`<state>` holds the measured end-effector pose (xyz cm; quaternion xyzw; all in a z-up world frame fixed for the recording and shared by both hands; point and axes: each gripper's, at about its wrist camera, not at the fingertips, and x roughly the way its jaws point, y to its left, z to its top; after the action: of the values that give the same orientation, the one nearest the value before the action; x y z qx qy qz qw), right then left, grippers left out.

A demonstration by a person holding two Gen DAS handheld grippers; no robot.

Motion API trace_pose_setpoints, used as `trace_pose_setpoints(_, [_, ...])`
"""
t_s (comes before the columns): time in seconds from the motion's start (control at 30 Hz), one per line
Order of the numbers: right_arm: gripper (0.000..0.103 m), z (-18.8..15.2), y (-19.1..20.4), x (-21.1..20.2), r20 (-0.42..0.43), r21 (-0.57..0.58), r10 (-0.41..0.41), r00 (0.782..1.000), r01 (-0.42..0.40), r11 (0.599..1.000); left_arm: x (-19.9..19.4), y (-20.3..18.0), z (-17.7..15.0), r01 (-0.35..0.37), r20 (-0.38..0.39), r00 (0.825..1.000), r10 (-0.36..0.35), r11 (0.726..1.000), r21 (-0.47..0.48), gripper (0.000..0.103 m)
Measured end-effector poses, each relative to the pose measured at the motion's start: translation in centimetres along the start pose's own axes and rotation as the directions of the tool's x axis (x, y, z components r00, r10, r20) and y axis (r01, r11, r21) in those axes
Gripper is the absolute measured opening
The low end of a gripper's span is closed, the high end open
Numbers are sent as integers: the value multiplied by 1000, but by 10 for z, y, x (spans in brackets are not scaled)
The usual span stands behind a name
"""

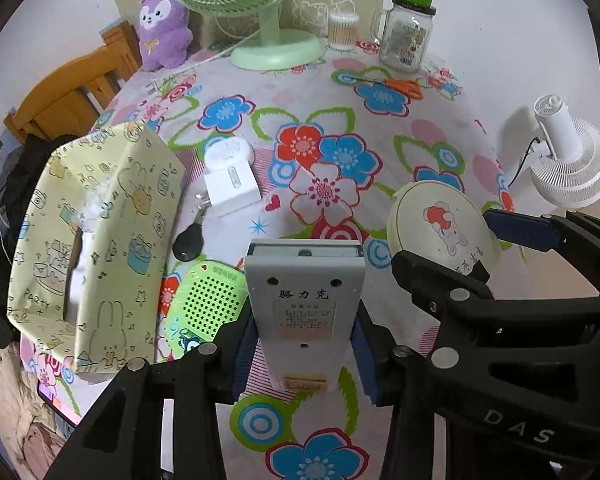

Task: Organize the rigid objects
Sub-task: 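Carry the package with the left tool toward the yellow basket while the right tool carries the container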

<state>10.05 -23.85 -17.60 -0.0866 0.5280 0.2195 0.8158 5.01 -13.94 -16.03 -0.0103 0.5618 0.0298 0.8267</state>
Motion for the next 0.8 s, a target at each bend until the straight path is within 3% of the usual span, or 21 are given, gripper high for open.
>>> trace_pose_setpoints(0.5, [80, 8, 4, -38, 43, 32, -3, 999, 2, 999, -35, 0, 6, -20, 68, 997, 21, 1000, -5, 45])
trace_pose_setpoints(0.8, [80, 8, 18, -45, 59, 28, -38, 998, 37, 999, -39, 8, 4, 14, 61, 998, -14, 1000, 5, 45])
